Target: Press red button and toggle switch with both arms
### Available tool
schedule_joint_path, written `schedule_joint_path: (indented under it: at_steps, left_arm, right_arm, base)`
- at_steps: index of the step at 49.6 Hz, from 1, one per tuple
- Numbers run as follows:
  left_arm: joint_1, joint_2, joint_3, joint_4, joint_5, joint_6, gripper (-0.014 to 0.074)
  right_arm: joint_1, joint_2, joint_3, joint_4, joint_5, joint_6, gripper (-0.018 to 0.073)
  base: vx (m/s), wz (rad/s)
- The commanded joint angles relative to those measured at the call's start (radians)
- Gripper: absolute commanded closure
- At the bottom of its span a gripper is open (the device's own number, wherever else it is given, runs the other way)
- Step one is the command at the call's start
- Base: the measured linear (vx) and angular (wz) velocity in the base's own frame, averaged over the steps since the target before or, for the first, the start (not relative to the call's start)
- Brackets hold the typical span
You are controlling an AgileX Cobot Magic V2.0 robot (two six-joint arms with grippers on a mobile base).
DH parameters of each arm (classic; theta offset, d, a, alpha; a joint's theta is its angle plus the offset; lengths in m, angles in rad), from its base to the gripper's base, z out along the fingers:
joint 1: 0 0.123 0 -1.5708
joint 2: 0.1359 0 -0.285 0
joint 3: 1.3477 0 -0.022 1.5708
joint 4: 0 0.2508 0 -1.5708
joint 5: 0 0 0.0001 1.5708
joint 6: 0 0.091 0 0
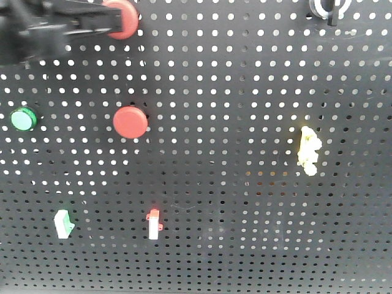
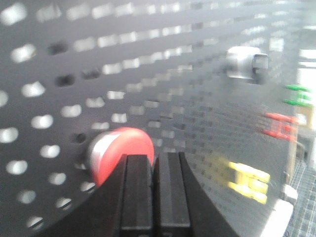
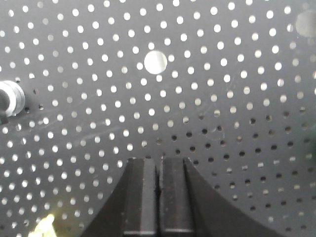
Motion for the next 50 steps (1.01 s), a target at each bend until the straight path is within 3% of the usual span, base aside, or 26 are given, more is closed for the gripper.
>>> schedule_joint_path:
  at_steps: [1, 16, 25, 30, 36, 40, 50]
  left_arm:
    - [-0.002, 0.016, -0.041, -0.044, -0.125, -0.008, 0.0594]
    - [-0.002, 0.014, -0.048, -0.033, -0.046, -0.008, 0.0594]
    - [-0.002, -0.083, -0.037, 0.092, 0.035, 0.001, 0.0594]
    - [-0.002, -0.166, 0.032, 0.152, 0.038, 0.001, 0.0594]
    - [0.001, -0.283, 0.196, 0.183, 0.017, -0.005, 0.0594]
    - [0.001, -0.359, 0.323, 0.182, -0.016, -0.007, 0.0594]
    - [0.001, -0.591, 0.633, 0.155, -0.129, -0.012, 0.0594]
  right_arm:
    - [-0.005, 0.014, -0.03, 0.003, -0.066, -0.005, 0.0562]
    - [-0.005, 0.014, -0.03, 0.003, -0.041, -0.051, 0.0562]
    - [-0.005, 0.014, -0.03, 0.023, 0.039, -0.126, 0.0562]
    - [-0.005, 0.014, -0.03, 0.123, 0.067, -0.176, 0.0562]
    - [-0.005, 0.022, -0.03, 0.37, 0.064, -0.355, 0.0562]
    - [-0.005, 0.049, -0.033, 0.593, 0.079, -0.529, 0.0562]
    - [-0.004, 0.186, -0.033, 1.282, 0.294, -1.135, 0.0562]
  base:
    - [0.0, 0.0]
    - [0.0, 0.0]
    - [0.0, 0.0]
    - [0.0, 0.0]
    - [0.0, 0.0]
    - [0.0, 0.0]
    - [0.0, 0.0]
